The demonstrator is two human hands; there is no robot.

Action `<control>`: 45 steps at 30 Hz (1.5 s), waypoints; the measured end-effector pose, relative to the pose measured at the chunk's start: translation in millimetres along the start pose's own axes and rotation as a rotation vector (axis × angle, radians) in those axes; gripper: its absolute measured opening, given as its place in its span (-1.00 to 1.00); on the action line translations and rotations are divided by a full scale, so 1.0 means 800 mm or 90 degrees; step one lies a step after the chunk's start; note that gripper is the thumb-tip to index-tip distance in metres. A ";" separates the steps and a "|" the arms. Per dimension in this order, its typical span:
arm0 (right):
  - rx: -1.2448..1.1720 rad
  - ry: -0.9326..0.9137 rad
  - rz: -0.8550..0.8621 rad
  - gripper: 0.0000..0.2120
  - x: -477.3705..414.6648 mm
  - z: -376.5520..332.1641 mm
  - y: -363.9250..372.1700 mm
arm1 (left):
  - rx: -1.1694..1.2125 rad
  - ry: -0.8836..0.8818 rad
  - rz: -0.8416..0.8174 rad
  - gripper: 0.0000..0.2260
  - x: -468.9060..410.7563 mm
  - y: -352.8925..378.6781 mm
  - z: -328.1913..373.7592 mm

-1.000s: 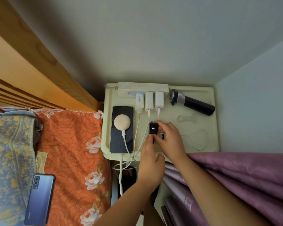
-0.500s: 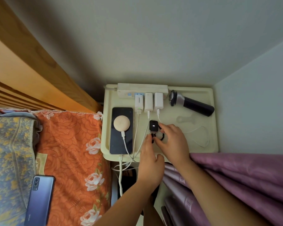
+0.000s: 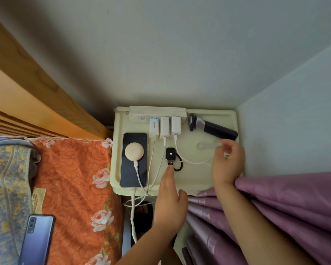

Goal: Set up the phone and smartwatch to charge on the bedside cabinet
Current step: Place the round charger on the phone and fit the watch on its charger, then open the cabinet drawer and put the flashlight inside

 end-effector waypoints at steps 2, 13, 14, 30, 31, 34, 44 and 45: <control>0.002 0.088 0.052 -0.79 -0.016 0.009 -0.012 | -0.033 0.030 0.008 -0.40 -0.001 0.000 0.015; 0.228 -0.038 -0.256 -0.57 -0.085 -0.043 0.039 | -0.408 0.204 0.051 -0.70 -0.122 -0.004 0.127; 0.260 -0.063 -0.290 -0.55 -0.086 -0.040 0.044 | -0.447 0.197 0.041 -0.71 -0.132 0.003 0.127; 0.368 -0.228 -0.419 -0.67 -0.104 -0.010 0.073 | -0.636 0.165 0.006 -0.80 -0.175 0.066 0.115; 0.366 -0.238 -0.420 -0.69 -0.102 -0.011 0.072 | -0.639 0.176 0.008 -0.82 -0.171 0.066 0.118; 0.347 -0.266 -0.393 -0.69 -0.099 -0.017 0.062 | -0.666 0.222 0.023 -0.82 -0.159 0.054 0.131; 0.199 -0.304 -0.304 -0.60 -0.046 -0.065 -0.013 | -0.490 0.317 0.271 -0.92 -0.069 -0.077 0.108; 0.197 -0.309 -0.313 -0.59 -0.036 -0.065 -0.017 | -0.489 0.328 0.291 -0.90 -0.056 -0.091 0.100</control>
Point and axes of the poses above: each hand's wrist, its own x-axis away from the middle knuckle, its own y-axis out of the palm, z = x × y, the point moved 7 cm from there along -x, towards the middle knuckle, and after that the axes turned 5 degrees about -z, right-handed, at the moved point
